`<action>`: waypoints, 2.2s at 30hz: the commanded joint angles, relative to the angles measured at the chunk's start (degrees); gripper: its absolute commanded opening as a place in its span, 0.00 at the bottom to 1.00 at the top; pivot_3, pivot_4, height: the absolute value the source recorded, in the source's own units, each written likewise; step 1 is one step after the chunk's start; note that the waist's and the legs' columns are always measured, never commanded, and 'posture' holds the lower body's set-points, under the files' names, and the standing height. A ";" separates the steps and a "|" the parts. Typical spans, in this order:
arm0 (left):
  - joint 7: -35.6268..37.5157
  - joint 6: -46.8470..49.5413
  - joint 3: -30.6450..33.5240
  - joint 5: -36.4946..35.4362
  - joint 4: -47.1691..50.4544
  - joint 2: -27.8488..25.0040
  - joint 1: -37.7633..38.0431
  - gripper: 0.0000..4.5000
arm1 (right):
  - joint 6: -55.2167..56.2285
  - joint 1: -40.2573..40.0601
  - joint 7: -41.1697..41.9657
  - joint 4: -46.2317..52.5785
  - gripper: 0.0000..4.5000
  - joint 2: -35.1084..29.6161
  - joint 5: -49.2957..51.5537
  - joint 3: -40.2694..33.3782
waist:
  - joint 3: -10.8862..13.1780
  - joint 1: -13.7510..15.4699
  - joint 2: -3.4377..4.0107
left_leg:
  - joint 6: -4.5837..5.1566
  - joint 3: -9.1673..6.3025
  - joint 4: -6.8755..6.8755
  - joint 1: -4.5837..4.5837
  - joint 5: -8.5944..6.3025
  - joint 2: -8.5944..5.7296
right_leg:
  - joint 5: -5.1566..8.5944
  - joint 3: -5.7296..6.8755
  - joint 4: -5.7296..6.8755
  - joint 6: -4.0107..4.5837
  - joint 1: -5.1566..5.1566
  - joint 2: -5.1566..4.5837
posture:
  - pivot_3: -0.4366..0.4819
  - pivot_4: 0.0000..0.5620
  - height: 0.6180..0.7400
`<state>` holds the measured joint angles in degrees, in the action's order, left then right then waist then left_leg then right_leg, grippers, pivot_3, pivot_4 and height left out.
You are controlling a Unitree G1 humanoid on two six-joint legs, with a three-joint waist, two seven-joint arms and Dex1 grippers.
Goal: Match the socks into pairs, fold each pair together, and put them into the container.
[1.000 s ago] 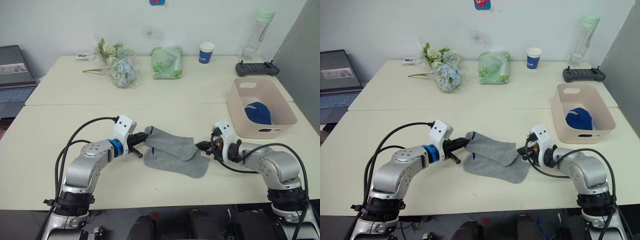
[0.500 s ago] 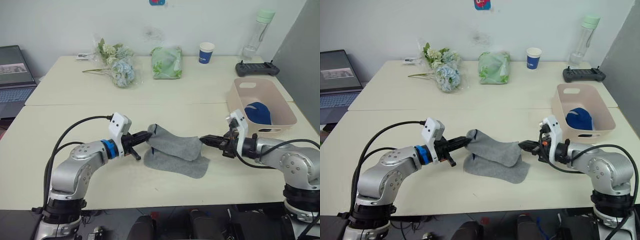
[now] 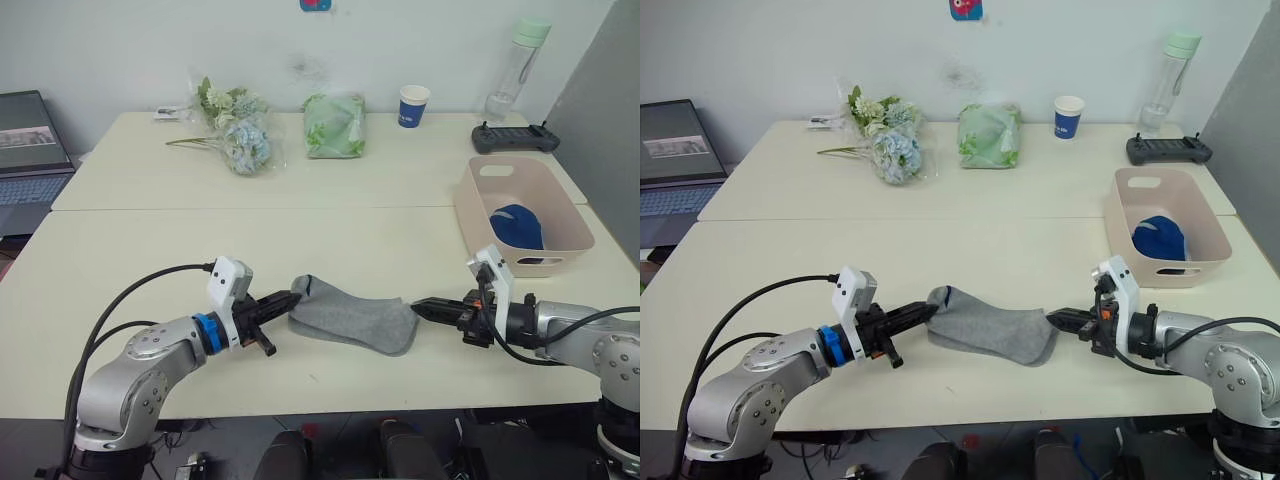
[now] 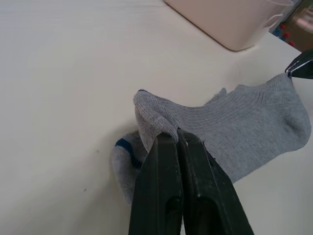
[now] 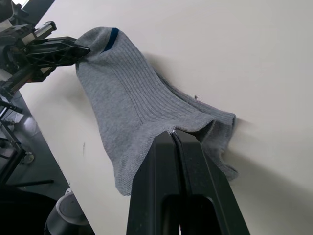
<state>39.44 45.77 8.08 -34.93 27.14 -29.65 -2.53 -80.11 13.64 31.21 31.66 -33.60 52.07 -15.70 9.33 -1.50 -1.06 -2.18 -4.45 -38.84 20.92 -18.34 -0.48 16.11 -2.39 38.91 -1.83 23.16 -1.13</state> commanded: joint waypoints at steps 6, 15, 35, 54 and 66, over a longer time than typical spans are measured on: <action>0.70 -4.65 -1.81 0.64 1.08 -0.74 3.09 0.00 | 4.20 -1.54 0.02 0.90 0.00 -1.62 -0.08 1.80 | 0.00 0.00 0.00 | 0.00 -0.01 0.01 0.00 0.00 0.01 | 0.00 -0.01 -0.01 0.00 0.00 0.01 | 0.48 0.27 1.00; -0.78 -10.31 -3.82 2.53 -0.49 2.71 6.65 0.00 | 9.23 -0.49 0.80 -0.88 0.00 -3.02 -2.63 6.08 | 0.00 0.00 0.00 | 0.00 0.00 0.02 0.00 0.00 0.02 | 0.00 -0.03 -0.04 0.00 0.00 0.01 | 0.48 0.27 1.00; -2.59 -14.51 -5.02 3.41 -1.21 4.83 10.69 0.00 | 13.10 1.31 3.21 -3.73 0.00 -6.27 -3.87 9.10 | 0.00 0.01 -0.01 | 0.01 0.00 0.02 0.00 0.00 0.01 | 0.00 -0.01 -0.05 0.00 -0.01 0.01 | 0.48 0.27 1.00; -2.64 -15.04 -4.71 3.63 -3.36 5.34 7.22 0.00 | 15.07 -2.01 3.28 -3.30 0.00 -6.82 -5.32 10.40 | 0.01 0.02 -0.01 | 0.01 0.00 0.02 0.00 0.00 0.01 | 0.01 0.00 -0.05 0.00 -0.02 0.01 | 0.48 0.27 1.00; -1.81 -16.63 -6.73 7.17 -5.30 4.78 7.23 0.00 | 16.37 -2.73 3.01 -4.41 0.00 -6.57 -6.52 10.94 | 0.01 0.02 -0.01 | 0.01 0.00 0.02 0.00 0.00 0.01 | 0.01 0.01 -0.05 0.00 -0.02 0.02 | 0.48 0.27 1.00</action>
<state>37.03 30.62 1.72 -28.03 20.90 -24.64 4.70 -64.70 10.68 33.89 26.57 -39.96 45.71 -4.16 9.33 -1.49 -1.07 -2.18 -4.45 -38.82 20.92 -18.34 -0.47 16.12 -2.39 38.86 -1.83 23.14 -1.11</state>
